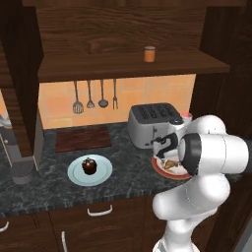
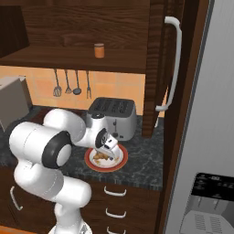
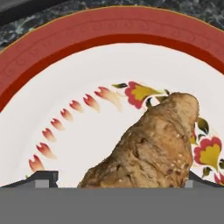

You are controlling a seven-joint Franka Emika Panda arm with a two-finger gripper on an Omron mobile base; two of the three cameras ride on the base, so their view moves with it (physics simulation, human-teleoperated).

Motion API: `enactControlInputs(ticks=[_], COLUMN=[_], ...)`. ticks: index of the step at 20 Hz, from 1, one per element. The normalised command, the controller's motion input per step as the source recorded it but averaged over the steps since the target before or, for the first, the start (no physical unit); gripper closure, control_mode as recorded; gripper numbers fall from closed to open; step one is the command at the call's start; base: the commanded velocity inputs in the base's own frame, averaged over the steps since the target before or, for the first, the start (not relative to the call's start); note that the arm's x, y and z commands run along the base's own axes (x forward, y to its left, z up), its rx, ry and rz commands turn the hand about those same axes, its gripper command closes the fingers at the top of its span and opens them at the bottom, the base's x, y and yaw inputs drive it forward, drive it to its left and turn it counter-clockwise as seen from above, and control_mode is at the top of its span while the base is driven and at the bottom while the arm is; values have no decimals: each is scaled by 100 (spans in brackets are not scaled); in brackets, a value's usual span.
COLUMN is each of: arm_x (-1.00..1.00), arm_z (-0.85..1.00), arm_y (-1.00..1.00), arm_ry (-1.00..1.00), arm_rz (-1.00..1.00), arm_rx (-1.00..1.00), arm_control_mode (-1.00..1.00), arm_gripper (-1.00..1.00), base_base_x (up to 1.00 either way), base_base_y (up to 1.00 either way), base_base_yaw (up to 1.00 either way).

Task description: From the different types of pastries on the counter, select a croissant and place it on the cutting board. Then retrieve a jar of jam from the cabinet and place it alongside the croissant on the cutting board.

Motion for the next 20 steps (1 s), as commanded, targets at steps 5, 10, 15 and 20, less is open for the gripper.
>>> enactControlInputs(ticks=[5,10,15,20], arm_x=[-7,-88,-100,-46], arm_z=[-23,100,99,73], arm_y=[0,0,13,92], arm_ry=[-4,-23,-3,-15], arm_rz=[0,0,1,15], arm_rx=[0,10,-1,-3], arm_control_mode=[-100,-100,-100,-100], arm_gripper=[100,100,100,100], base_base_x=[0,0,0,0], base_base_y=[0,0,0,0], base_base_yaw=[0,0,0,0])
